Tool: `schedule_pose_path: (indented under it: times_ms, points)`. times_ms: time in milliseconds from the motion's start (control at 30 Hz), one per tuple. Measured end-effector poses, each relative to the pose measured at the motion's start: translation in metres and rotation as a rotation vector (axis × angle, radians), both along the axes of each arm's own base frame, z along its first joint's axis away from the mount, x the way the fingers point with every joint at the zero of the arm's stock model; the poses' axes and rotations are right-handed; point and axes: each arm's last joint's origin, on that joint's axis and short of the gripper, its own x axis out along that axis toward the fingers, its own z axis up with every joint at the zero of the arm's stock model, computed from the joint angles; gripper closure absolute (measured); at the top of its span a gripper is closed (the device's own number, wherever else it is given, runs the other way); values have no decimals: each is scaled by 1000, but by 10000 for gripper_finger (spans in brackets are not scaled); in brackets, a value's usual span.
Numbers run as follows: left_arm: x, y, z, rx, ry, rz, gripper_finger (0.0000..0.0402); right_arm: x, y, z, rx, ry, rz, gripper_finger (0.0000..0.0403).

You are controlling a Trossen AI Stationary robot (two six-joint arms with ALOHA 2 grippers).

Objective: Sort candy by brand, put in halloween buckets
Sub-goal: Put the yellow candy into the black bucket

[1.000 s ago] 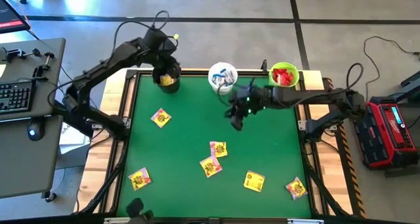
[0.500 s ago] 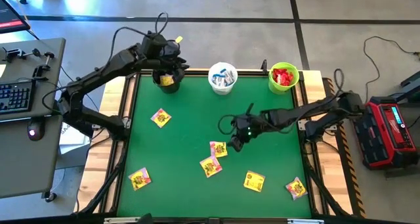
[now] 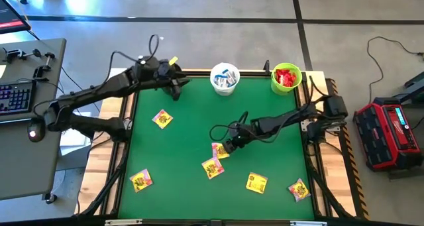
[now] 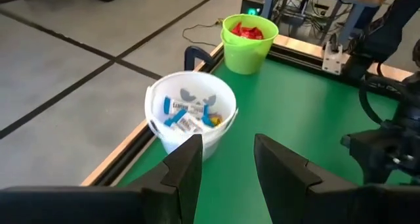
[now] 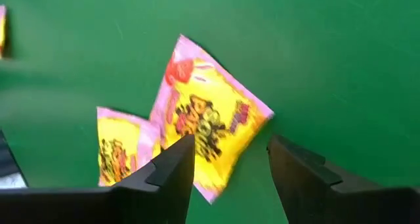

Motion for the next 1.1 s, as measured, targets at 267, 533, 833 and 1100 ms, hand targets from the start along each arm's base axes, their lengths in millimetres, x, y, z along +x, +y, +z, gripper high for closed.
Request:
schedule_pose_path:
  times_ms: [267, 533, 833, 1100]
  points:
    - [-39, -20, -8, -7, -60, 24, 271, 10, -2, -15, 10, -30, -51, 222]
    - [-60, -32, -15, -18, -104, 42, 271, 16, -8, -23, -20, -47, -76, 276]
    - [-69, -37, -18, -9, -73, 33, 271, 21, -21, -20, -94, -89, -86, 390]
    - [-71, -39, -16, -33, -100, 26, 271, 61, -46, 36, -191, -246, -25, 402]
